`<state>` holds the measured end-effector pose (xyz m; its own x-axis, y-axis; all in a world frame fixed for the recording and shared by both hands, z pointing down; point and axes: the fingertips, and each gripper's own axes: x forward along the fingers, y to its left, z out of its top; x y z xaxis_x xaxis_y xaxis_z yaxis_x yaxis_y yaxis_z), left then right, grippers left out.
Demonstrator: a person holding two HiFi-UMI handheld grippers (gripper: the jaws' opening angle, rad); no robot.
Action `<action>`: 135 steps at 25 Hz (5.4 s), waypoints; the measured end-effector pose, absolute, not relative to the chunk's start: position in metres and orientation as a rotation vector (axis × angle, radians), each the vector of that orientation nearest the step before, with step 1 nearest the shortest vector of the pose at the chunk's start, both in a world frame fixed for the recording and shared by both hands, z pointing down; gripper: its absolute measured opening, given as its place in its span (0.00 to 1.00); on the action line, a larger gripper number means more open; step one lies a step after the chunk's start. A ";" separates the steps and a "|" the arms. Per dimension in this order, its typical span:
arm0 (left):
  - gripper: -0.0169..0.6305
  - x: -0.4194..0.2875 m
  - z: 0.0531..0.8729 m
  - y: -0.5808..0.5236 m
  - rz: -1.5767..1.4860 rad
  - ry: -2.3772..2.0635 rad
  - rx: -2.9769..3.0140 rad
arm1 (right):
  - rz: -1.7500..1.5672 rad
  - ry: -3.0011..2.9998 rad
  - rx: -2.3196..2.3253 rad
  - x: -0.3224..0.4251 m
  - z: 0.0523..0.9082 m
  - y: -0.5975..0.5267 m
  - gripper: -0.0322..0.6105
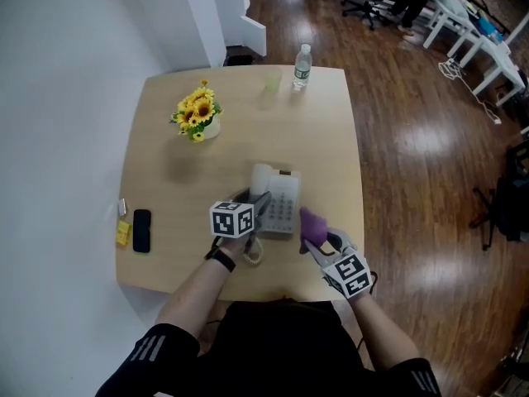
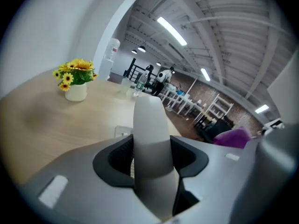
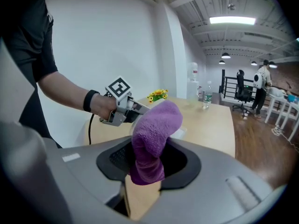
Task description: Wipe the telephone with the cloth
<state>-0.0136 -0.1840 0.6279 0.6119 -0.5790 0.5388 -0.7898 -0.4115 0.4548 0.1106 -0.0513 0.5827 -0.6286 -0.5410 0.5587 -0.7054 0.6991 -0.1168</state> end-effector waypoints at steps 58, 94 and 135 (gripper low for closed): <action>0.35 -0.065 0.326 -0.089 -0.861 -0.200 2.342 | -0.512 -2.442 0.339 -0.029 0.403 -0.013 0.27; 0.35 -0.089 0.403 -0.098 -0.554 -0.562 2.318 | 0.082 -2.509 0.549 0.006 0.524 -0.069 0.27; 0.35 -0.129 0.486 -0.091 -0.284 -0.810 2.197 | -0.126 -1.990 0.072 -0.049 0.755 -0.053 0.27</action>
<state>-0.1285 -0.0906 0.4863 0.7739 -0.6312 0.0506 -0.4615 -0.5074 0.7277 -0.0495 -0.0525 0.7552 -0.4096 -0.1081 0.9058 0.0066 0.9926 0.1214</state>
